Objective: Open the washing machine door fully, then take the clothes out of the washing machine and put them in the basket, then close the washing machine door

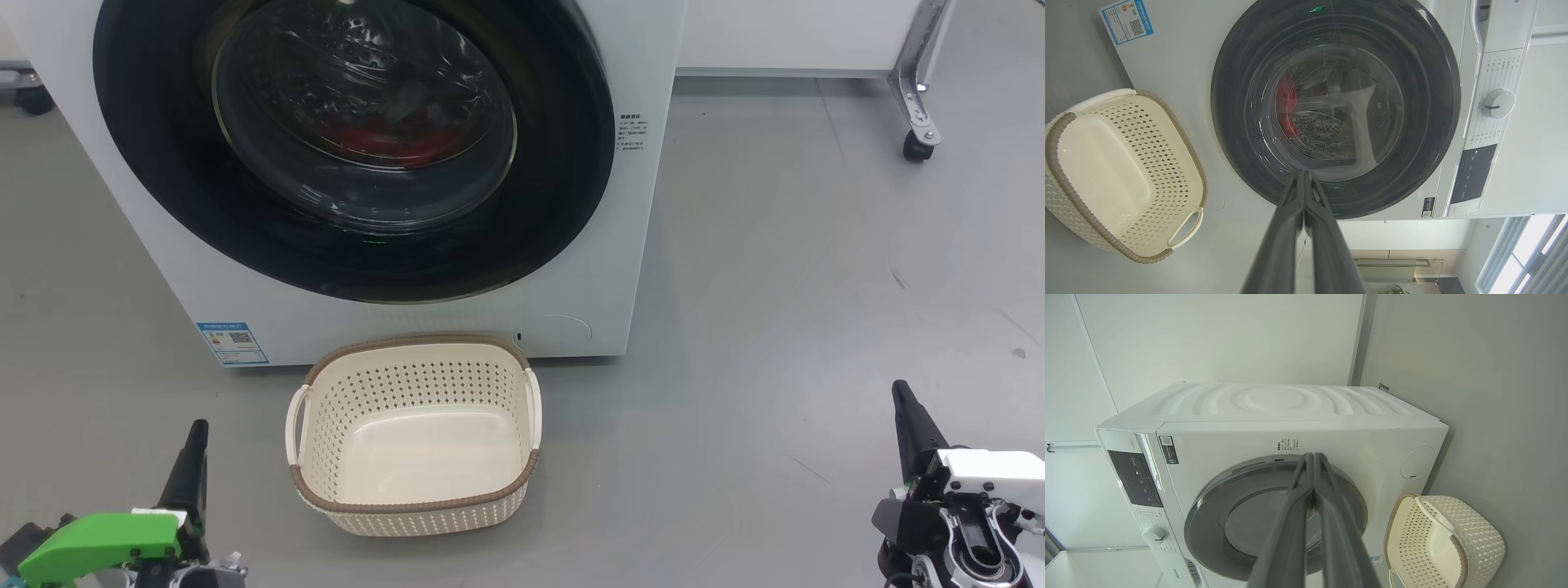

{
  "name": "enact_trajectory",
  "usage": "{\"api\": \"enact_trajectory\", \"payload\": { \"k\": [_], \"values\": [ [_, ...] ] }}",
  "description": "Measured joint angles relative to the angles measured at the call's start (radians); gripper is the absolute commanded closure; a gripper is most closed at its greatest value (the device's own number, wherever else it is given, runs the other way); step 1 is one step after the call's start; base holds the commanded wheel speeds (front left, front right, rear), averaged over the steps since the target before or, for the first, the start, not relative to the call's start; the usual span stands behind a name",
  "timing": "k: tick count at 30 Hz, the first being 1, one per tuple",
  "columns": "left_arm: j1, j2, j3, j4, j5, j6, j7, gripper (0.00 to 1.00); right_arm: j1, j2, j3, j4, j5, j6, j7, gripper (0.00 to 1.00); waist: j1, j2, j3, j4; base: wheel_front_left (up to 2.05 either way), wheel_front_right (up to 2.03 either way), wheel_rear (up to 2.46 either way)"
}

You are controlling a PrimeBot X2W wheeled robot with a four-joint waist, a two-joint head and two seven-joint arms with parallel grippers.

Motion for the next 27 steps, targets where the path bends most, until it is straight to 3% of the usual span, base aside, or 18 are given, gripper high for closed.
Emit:
{"api": "enact_trajectory", "payload": {
  "k": [27],
  "values": [
    [0.000, -0.002, 0.002, 0.000, 0.000, 0.000, 0.000, 1.00, 0.000, 0.001, -0.003, 0.000, -0.003, 0.000, 0.001, 1.00, 0.0000, 0.0000, 0.000, 0.000, 0.00, 0.00, 0.00]
  ]
}}
